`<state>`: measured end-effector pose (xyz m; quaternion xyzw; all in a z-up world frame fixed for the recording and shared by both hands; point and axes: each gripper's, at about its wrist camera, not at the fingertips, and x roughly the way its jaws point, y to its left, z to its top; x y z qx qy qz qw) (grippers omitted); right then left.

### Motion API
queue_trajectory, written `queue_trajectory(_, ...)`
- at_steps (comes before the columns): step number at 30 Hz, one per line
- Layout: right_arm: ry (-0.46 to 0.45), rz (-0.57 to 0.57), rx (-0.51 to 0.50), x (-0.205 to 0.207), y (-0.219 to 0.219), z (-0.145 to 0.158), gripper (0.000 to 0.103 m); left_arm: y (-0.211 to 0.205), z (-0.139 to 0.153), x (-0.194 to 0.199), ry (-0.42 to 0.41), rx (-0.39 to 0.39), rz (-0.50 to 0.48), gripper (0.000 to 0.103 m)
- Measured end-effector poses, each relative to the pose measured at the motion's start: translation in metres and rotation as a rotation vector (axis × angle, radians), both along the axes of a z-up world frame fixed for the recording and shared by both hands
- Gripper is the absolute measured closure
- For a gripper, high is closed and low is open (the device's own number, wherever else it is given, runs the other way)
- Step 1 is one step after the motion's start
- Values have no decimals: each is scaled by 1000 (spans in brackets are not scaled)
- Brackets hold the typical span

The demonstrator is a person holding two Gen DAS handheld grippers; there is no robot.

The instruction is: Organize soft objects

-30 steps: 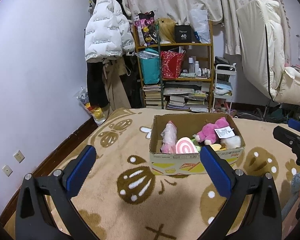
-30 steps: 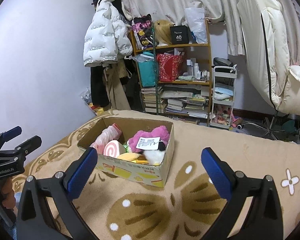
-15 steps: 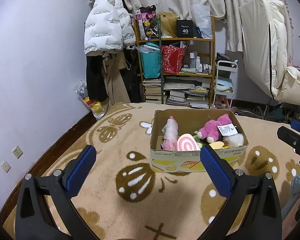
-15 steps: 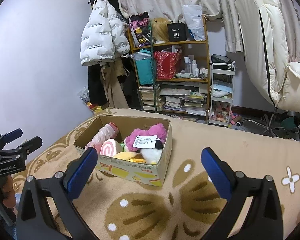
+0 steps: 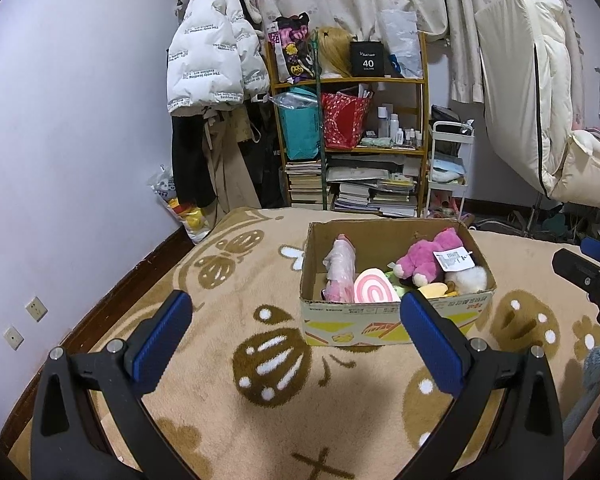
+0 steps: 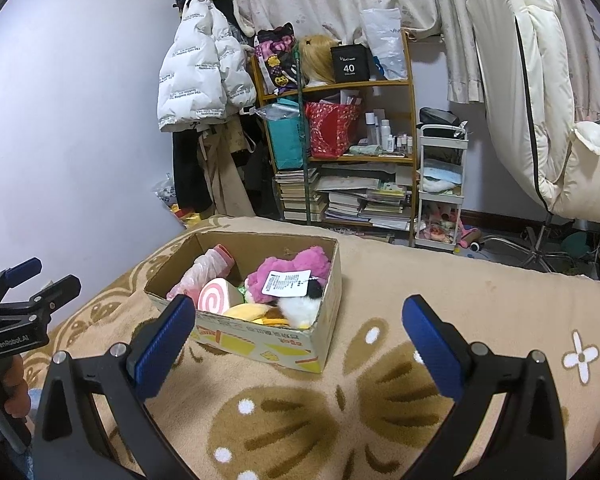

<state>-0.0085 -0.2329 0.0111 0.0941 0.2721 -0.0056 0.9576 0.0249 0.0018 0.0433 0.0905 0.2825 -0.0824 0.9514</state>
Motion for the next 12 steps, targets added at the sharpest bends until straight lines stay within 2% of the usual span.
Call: queue_trajectory(12, 0, -1, -3, 0, -1, -1, 0, 1, 1, -2, -2, 1, 4, 0)
